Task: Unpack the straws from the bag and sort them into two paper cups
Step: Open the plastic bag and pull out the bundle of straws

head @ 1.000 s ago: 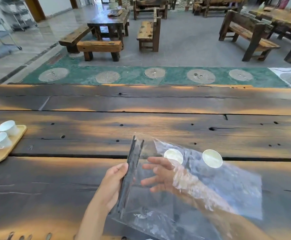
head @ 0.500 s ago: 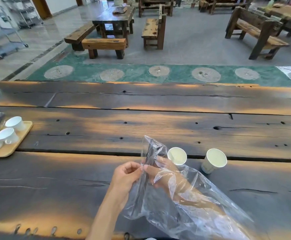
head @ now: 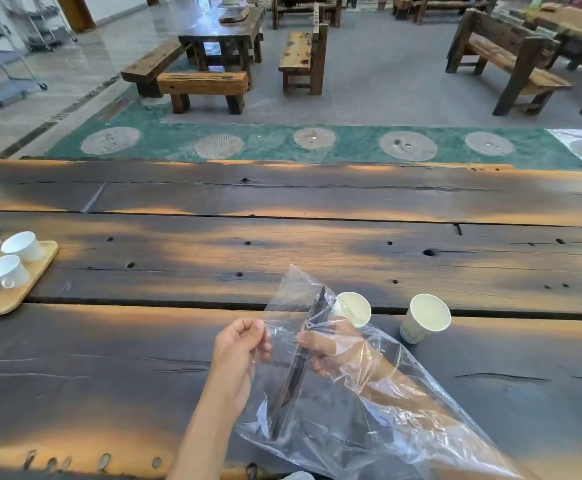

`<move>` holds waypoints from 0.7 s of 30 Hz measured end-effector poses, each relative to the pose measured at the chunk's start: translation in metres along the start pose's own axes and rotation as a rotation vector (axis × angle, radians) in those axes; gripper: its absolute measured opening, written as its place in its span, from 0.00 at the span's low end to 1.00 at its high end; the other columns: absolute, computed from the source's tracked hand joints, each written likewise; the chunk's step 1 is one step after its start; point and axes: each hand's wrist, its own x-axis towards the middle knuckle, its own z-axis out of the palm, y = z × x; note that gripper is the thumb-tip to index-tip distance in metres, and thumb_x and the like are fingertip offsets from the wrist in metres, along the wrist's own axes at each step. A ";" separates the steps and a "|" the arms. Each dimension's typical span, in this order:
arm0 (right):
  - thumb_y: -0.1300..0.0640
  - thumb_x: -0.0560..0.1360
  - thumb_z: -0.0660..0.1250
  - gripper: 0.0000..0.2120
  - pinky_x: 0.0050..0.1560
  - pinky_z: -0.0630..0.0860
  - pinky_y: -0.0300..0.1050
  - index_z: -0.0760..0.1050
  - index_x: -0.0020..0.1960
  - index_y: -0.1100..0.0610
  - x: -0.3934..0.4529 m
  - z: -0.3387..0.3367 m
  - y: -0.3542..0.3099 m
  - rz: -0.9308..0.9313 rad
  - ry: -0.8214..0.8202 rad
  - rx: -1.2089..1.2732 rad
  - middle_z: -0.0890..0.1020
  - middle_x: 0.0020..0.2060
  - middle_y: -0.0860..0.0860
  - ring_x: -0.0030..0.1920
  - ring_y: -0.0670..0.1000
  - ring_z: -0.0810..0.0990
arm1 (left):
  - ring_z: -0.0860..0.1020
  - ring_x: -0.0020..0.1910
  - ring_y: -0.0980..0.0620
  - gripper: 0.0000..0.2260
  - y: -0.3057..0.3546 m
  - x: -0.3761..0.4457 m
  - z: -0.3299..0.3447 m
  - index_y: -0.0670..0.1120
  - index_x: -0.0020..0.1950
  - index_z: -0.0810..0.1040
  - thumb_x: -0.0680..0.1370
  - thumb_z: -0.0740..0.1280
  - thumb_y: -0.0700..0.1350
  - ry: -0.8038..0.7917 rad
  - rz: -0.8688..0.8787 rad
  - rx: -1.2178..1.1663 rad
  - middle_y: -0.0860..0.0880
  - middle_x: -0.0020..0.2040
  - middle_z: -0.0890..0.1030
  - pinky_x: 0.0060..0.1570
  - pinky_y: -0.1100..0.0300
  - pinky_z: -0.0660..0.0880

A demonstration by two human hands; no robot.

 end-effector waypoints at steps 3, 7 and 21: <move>0.61 0.79 0.68 0.07 0.20 0.67 0.33 0.77 0.42 0.56 0.001 -0.001 0.003 0.018 -0.036 -0.018 0.75 0.24 0.48 0.18 0.41 0.71 | 0.78 0.35 0.54 0.06 0.001 0.003 0.004 0.43 0.50 0.81 0.81 0.68 0.45 -0.042 0.016 0.144 0.49 0.38 0.83 0.32 0.63 0.75; 0.58 0.75 0.73 0.07 0.22 0.68 0.35 0.79 0.40 0.56 0.012 0.007 0.018 0.006 0.015 -0.125 0.76 0.26 0.52 0.19 0.42 0.72 | 0.77 0.32 0.59 0.08 0.001 0.012 0.015 0.49 0.47 0.86 0.80 0.68 0.49 -0.058 0.082 0.305 0.53 0.35 0.82 0.29 0.66 0.71; 0.59 0.80 0.66 0.14 0.25 0.66 0.37 0.74 0.56 0.71 -0.010 -0.016 -0.018 -0.139 0.261 0.167 0.78 0.30 0.55 0.24 0.47 0.70 | 0.78 0.34 0.53 0.08 -0.013 0.023 -0.037 0.39 0.52 0.83 0.79 0.69 0.44 0.082 -0.091 0.033 0.48 0.37 0.83 0.40 0.58 0.75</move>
